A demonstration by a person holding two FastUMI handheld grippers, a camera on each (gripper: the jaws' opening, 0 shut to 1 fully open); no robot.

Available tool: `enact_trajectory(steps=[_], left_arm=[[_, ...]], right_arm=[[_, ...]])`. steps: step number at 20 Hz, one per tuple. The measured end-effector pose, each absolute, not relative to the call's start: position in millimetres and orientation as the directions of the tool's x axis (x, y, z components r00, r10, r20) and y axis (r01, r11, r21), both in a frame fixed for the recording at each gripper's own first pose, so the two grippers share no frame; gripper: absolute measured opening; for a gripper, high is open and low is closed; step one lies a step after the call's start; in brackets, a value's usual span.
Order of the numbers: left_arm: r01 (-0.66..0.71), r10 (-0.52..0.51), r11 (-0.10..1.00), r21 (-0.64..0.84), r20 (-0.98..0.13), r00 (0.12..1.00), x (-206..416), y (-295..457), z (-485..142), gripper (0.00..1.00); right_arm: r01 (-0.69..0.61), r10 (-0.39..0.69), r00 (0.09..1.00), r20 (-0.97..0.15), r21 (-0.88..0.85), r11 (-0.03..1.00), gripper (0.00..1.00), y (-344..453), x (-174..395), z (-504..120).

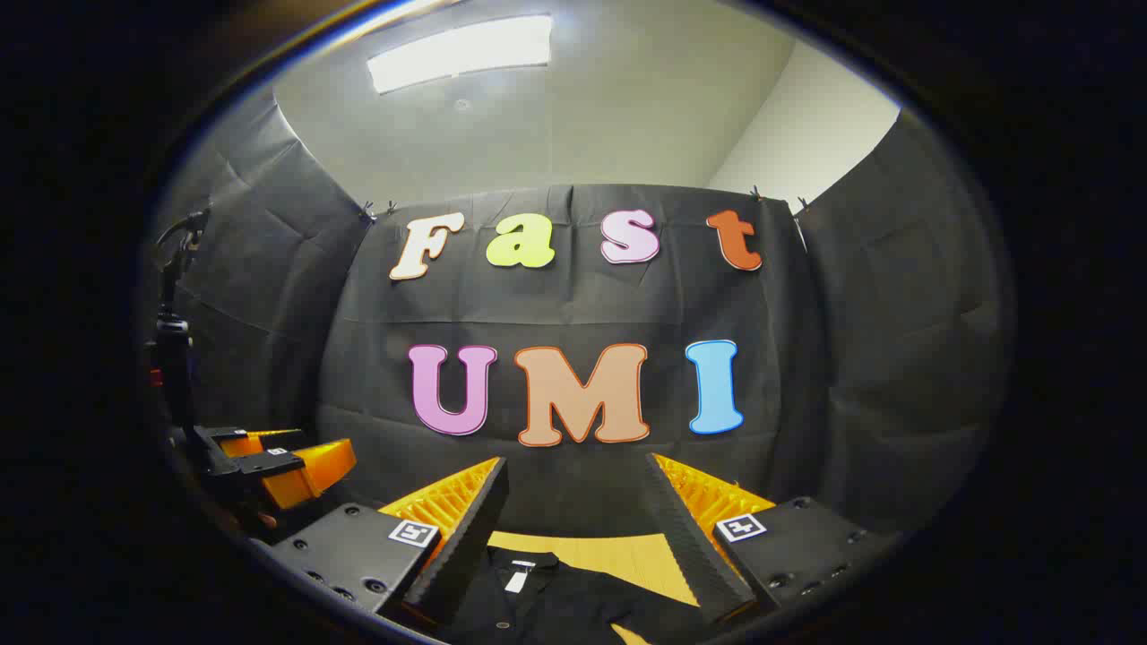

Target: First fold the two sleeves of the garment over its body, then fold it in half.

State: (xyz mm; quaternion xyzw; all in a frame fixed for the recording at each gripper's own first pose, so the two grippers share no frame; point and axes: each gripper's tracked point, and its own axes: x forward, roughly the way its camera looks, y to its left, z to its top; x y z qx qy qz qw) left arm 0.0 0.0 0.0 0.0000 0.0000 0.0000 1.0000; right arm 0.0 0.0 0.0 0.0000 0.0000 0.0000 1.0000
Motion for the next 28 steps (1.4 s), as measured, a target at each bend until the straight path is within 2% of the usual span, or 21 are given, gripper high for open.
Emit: enact_trajectory(steps=[3, 4, 9, 10, 15, 19, 20, 24, 28], left_arm=[[0.006, -0.006, 1.0, 0.014, 0.017, 1.0, -5, -1, 7, 0.92], [0.006, -0.007, 1.0, 0.015, 0.022, 1.0, -7, 0, 8, 0.92], [-0.017, 0.017, 1.0, 0.026, 0.026, 1.0, -14, 9, 12, 0.92], [-0.025, 0.025, 0.999, 0.025, 0.023, 0.999, -16, 10, 10, 0.92], [-0.056, 0.056, 0.998, 0.023, -0.01, 0.998, -24, 26, 2, 0.92], [-0.064, 0.065, 0.997, 0.052, -0.024, 0.998, -22, 32, 1, 0.92], [-0.065, 0.067, 0.996, 0.054, -0.023, 0.998, -21, 34, 1, 0.92], [-0.065, 0.069, 0.995, 0.071, -0.043, 0.997, -20, 38, -6, 0.92], [-0.061, 0.064, 0.995, 0.075, -0.041, 0.997, -20, 37, -4, 0.93]], right_arm=[[-0.015, 0.014, 1.0, -0.004, -0.007, 1.0, 0.96, 4, -1, -1], [-0.022, 0.022, 1.0, -0.004, -0.002, 1.0, 0.94, 5, -1, -1], [-0.043, 0.043, 0.999, -0.015, 0.038, 0.998, 0.96, 11, -3, -6], [-0.049, 0.05, 0.999, -0.016, 0.03, 0.998, 0.94, 12, -2, -7], [-0.08, 0.079, 0.996, -0.049, -0.009, 0.997, 0.96, 29, -1, -19], [-0.062, 0.062, 0.997, -0.049, -0.013, 0.998, 0.94, 25, 4, -19], [-0.057, 0.056, 0.997, -0.048, -0.017, 0.998, 0.98, 24, 6, -18], [-0.051, 0.05, 0.998, -0.038, -0.021, 0.998, 0.98, 24, 10, -18], [-0.073, 0.071, 0.995, -0.063, -0.025, 0.997, 0.96, 31, 13, -26]])
